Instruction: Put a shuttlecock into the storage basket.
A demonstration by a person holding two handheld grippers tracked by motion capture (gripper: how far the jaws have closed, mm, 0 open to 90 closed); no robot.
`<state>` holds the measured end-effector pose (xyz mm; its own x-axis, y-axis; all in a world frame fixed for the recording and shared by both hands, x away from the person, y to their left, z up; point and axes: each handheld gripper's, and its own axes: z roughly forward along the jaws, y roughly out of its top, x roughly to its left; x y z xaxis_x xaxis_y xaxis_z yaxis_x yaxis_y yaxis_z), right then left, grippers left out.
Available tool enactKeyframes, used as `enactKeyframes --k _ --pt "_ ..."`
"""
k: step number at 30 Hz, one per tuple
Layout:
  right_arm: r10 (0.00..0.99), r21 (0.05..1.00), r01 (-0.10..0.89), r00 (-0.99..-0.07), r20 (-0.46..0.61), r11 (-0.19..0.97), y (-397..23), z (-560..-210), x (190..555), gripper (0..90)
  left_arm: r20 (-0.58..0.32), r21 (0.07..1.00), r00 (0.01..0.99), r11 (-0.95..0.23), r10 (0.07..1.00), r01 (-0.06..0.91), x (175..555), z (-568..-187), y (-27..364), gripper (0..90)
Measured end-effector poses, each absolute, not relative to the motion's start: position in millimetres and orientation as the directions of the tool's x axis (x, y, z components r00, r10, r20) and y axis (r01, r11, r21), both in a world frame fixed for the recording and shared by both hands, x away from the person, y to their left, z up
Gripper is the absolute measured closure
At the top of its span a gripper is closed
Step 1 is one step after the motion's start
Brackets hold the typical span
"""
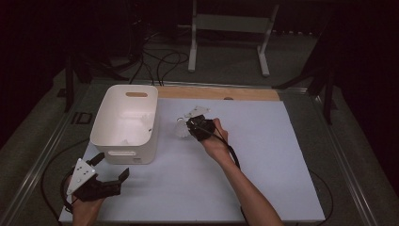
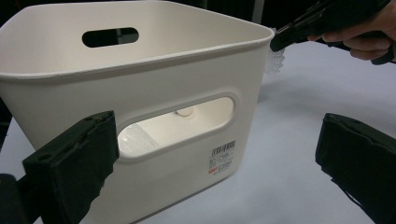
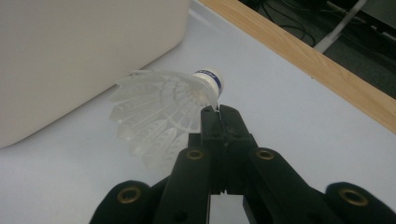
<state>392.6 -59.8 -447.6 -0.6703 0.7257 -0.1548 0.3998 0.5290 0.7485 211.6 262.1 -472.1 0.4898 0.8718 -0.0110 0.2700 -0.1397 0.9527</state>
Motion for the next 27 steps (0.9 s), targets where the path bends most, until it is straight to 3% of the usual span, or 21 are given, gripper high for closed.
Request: enactKeyframes --k 27 --pt "0.73 0.772 0.39 -0.669 -0.137 0.502 -63.0 -435.6 386.4 90.0 -0.011 0.953 0.491 -0.14 0.871 0.27 211.8 -472.2 261.8 0.0"
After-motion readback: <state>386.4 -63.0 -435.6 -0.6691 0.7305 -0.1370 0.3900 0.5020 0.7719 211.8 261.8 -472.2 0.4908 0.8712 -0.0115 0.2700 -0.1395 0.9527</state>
